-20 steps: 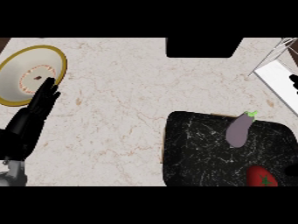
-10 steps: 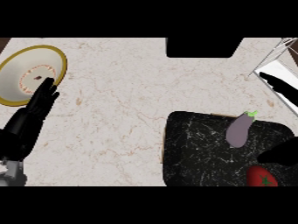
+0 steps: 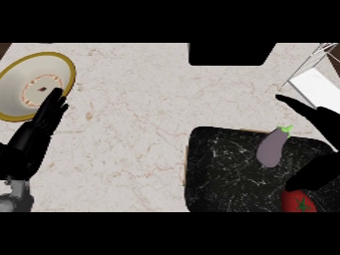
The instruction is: Pick the eggplant from the tray and place it in the tiered shelf
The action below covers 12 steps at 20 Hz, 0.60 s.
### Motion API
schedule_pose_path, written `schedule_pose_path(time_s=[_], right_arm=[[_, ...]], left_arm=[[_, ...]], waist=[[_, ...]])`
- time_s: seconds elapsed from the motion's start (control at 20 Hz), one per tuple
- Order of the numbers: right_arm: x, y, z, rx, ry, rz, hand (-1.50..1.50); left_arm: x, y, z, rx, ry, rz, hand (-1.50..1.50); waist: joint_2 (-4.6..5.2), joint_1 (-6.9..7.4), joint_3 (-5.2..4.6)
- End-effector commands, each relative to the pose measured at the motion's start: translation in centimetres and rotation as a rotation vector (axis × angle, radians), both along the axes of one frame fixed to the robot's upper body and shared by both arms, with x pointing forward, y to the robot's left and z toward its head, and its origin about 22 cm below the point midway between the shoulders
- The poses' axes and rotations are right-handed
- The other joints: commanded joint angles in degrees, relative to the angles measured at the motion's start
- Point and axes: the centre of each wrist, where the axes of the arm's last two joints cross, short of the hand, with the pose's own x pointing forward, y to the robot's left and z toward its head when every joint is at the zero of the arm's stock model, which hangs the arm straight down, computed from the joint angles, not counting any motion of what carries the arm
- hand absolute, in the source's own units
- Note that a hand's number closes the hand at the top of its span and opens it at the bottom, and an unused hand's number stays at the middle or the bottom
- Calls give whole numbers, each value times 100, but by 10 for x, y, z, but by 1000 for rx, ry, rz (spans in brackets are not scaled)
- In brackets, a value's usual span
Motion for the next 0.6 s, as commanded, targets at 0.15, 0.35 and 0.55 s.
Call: schedule_pose_path(time_s=[0.15,0.35,0.55], right_arm=[[2,23,-6,-93,39,-8,-150],[4,20,-4,-218,54,-43,-150],[9,9,-9,-237,97,-50,-150]], left_arm=[[0,3,10,-10,-3,20,0],[-6,11,-13,-6,16,-11,0],[-11,-1,7,14,-12,3,0]], waist=[[-3,-1,2],[-4,-11,-1],[-7,-2,2]])
